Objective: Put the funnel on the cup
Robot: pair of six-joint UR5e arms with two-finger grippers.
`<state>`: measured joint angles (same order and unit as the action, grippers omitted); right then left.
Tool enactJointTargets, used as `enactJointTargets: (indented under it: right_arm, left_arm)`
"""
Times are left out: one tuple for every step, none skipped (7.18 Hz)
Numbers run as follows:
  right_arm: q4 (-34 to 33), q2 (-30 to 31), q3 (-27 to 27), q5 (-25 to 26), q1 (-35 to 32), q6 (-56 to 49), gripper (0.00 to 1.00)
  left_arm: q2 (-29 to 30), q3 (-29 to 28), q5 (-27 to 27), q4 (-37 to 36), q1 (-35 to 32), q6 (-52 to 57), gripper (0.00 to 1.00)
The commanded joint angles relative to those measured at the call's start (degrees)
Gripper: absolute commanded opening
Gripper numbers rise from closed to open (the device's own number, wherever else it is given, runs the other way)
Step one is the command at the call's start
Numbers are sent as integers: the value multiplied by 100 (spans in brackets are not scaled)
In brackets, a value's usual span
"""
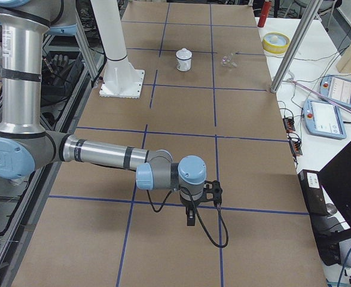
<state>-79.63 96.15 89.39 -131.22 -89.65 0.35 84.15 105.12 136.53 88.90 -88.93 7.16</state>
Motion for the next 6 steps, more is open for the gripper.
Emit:
enactJointTargets:
  right_arm:
    - [0,0,0,0,0,0,100]
    - [0,0,0,0,0,0,100]
    - [0,0,0,0,0,0,100]
    - [0,0,0,0,0,0,100]
    - [0,0,0,0,0,0,100]
    - [0,0,0,0,0,9,100]
  left_arm:
    - [834,-70,-39,-5,34,-92,100]
    - [1457,-88,-178,-13,25,-928,100]
    - [1550,-1,-214,248,25,-1797,100]
    - [1386,-44,-171,990,16,-1997,100]
    - [1306,-27,-162,1580,207,-2060,100]
    - [1323,25,-153,1804,914,-2775,100]
